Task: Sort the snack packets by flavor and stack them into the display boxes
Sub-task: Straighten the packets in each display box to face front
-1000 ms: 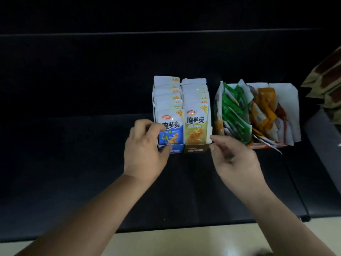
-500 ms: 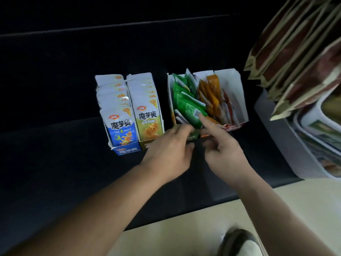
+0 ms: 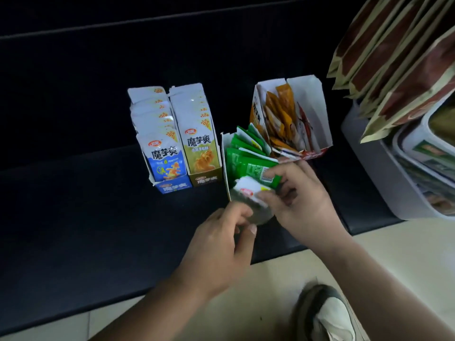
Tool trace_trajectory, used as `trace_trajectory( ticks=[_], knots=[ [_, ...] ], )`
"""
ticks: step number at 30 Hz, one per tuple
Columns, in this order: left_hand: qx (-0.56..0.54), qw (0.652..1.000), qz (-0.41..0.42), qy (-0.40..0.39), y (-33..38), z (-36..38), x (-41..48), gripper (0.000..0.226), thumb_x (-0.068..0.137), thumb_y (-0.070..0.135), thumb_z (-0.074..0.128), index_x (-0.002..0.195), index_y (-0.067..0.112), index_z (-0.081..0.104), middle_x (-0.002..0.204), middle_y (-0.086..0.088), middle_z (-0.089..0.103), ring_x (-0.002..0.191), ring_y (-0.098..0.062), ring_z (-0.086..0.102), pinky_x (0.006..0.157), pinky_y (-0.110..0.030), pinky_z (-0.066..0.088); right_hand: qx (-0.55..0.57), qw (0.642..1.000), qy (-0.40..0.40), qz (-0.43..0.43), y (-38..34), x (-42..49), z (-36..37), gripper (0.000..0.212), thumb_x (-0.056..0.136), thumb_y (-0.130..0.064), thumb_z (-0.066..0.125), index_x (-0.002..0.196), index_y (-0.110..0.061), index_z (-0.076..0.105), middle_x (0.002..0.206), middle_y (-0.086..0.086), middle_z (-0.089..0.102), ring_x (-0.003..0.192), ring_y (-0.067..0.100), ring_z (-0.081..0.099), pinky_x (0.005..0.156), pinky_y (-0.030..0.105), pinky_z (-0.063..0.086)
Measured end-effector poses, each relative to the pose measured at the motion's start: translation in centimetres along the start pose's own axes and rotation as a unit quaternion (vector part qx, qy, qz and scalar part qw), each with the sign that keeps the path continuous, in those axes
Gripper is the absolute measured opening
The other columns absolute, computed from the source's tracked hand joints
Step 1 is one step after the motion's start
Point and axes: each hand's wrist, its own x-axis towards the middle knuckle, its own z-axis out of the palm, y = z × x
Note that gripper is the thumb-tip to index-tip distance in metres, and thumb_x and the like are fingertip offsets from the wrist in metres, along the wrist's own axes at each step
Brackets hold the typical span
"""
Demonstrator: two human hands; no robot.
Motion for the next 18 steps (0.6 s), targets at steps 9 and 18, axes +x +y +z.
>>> trace_trajectory(
  ticks=[9, 18],
  knots=[
    [-0.009, 1.0, -0.019, -0.024, -0.6, -1.9, -1.1, 0.01, 0.094, 0.04, 0.059, 0.101, 0.033, 0.057, 0.087, 0.013, 0.066, 0.087, -0.007, 0.065, 0.074, -0.037, 0.054, -0.088, 0.988, 0.096, 0.084, -3.2, 1.8, 1.6, 0.045, 0.087, -0.046, 0.079, 0.085, -0.019, 0.044, 0.085, -0.005, 0.05, 0.067, 0.022, 0.05, 0.056, 0.045, 0.048],
    [0.073, 0.997, -0.014, -0.032, -0.2, -3.2, -0.7, 0.014, 0.095, 0.041, 0.052, 0.092, 0.028, 0.054, 0.059, 0.012, 0.049, 0.056, -0.013, 0.046, 0.054, -0.042, 0.048, 0.077, 0.971, 0.09, 0.206, -2.6, 1.6, 1.9, 0.056, 0.078, -0.047, 0.087, 0.072, -0.022, 0.037, 0.063, 0.011, 0.048, 0.055, 0.029, 0.051, 0.053, 0.046, 0.051]
  ],
)
